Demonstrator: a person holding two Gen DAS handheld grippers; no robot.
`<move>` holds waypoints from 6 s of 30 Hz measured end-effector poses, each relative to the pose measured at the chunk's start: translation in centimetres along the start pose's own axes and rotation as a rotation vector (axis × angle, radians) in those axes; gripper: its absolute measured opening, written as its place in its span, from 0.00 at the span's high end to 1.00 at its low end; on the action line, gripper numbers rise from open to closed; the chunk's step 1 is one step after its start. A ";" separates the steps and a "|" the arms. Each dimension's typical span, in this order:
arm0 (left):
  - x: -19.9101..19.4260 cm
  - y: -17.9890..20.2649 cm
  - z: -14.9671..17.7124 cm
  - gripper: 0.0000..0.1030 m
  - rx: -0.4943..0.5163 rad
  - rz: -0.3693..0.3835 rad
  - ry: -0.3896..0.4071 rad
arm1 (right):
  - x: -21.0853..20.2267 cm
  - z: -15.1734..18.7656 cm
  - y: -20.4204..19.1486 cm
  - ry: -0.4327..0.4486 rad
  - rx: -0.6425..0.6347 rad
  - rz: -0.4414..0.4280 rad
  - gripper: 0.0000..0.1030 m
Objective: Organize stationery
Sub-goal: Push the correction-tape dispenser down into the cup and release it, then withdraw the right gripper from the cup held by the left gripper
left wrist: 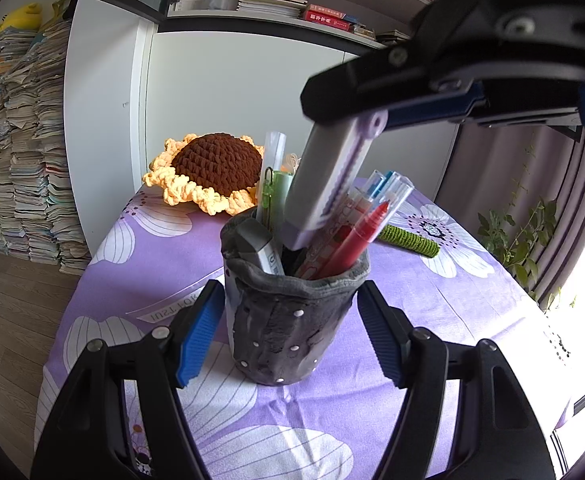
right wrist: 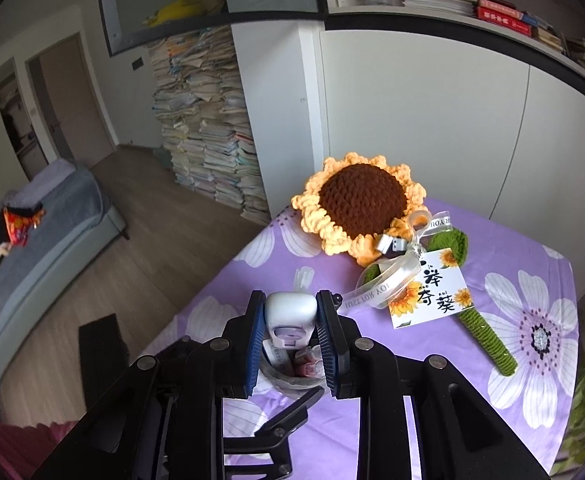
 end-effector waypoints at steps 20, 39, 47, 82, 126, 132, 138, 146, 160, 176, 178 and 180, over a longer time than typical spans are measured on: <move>0.0 0.0 0.0 0.33 -0.001 0.001 0.001 | 2.1 0.6 0.7 -0.067 -0.038 -0.002 0.74; 0.0 0.1 0.1 0.33 -0.003 0.002 -0.001 | 1.4 1.8 1.0 -0.058 0.010 -0.045 0.74; 0.0 0.0 0.1 0.33 -0.008 0.005 -0.002 | 1.3 1.7 0.6 -0.060 0.021 -0.059 0.74; 0.2 -0.2 0.0 0.32 -0.011 0.007 -0.009 | 0.2 0.9 2.8 0.012 0.184 -0.136 0.74; 0.7 -0.1 -1.1 0.19 0.036 -0.166 -0.004 | -7.6 16.7 8.8 0.141 0.210 0.226 0.55; 1.3 0.3 -1.6 0.16 0.080 -0.202 -0.002 | -8.7 16.1 10.3 0.165 0.233 0.223 0.55; 1.8 0.8 -2.0 0.15 0.098 -0.196 -0.002 | -8.7 15.4 11.0 0.177 0.245 0.218 0.55; 2.4 1.1 -2.4 0.16 0.073 -0.168 -0.011 | -7.7 13.8 9.7 0.179 0.194 0.209 0.55; 2.5 2.0 -2.5 0.29 0.109 -0.150 0.002 | -7.8 13.4 10.3 0.186 0.218 0.213 0.55; 1.6 3.6 -2.3 0.29 0.140 -0.105 0.010 | -7.8 14.1 10.7 0.171 0.236 0.218 0.55; 1.5 4.0 -2.3 0.30 0.142 -0.092 0.004 | -7.9 14.2 10.9 0.172 0.242 0.221 0.55; 1.5 4.4 -2.3 0.30 0.145 -0.078 -0.002 | -8.0 14.3 11.0 0.176 0.248 0.221 0.55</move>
Point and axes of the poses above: each gripper's, at about its wrist camera, not at the fingertips, and x roughly the way its jaws point, y to its right, z to its underside, the point moved 8 cm from there along x, roughly the way its jaws point, and after that the axes turned 13 degrees about -z, right-handed, at the moved point
